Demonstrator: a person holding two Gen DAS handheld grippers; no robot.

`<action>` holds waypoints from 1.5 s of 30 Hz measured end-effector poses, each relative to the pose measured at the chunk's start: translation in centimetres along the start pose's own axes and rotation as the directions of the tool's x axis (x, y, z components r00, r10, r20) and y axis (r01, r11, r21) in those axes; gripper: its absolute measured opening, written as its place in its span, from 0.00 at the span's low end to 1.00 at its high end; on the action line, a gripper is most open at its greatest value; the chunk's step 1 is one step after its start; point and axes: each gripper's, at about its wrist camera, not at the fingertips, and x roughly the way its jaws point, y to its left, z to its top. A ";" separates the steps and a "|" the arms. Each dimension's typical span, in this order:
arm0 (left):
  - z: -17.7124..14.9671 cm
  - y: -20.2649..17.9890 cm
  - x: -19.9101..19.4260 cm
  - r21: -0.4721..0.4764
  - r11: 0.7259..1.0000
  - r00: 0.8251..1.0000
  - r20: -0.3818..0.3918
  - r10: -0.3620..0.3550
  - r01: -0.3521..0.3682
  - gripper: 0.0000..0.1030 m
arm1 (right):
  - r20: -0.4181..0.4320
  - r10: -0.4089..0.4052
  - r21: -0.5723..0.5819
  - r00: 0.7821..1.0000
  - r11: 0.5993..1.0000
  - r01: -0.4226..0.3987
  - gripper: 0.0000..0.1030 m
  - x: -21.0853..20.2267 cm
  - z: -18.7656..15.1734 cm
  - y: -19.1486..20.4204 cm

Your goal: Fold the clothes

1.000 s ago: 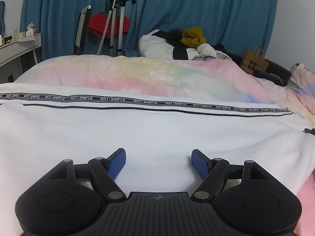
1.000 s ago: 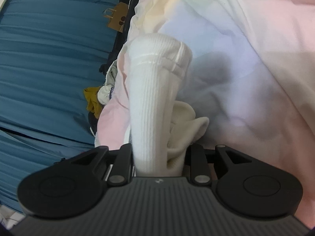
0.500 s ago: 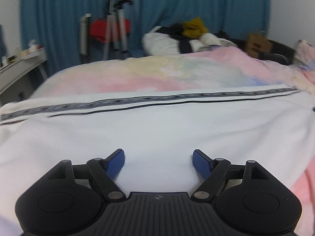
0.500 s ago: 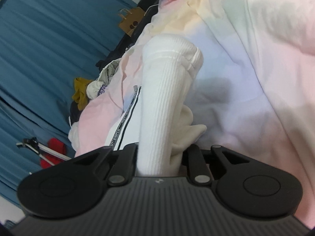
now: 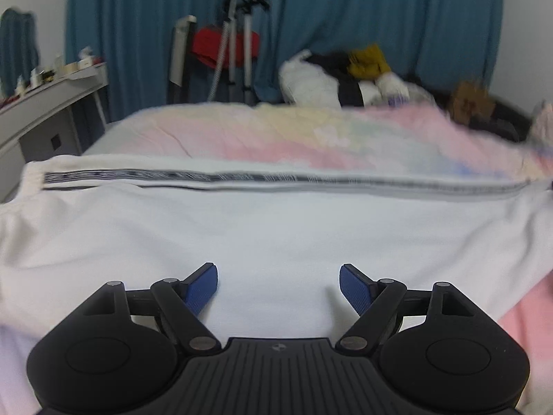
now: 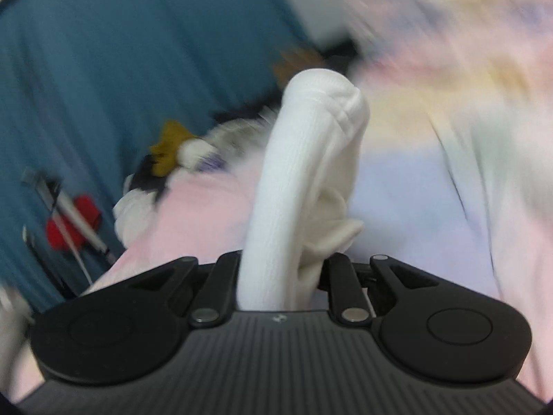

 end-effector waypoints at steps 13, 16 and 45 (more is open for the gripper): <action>2.4 7.0 -5.1 -0.241 0.967 0.980 0.195 -0.034 0.081 0.78 | -0.320 0.320 -0.866 0.892 0.282 -0.412 0.16 -13.8 -20.8 23.9; 2.2 8.2 -4.4 -0.284 0.952 0.982 0.182 -0.059 0.110 0.78 | -0.333 0.257 -0.897 0.907 0.210 -0.389 0.17 -13.8 -24.2 24.1; 5.2 1.0 8.7 -0.242 0.893 0.918 -0.023 -0.397 0.380 0.73 | -0.599 0.452 -0.234 0.661 0.691 -0.684 0.64 -14.3 -16.1 19.4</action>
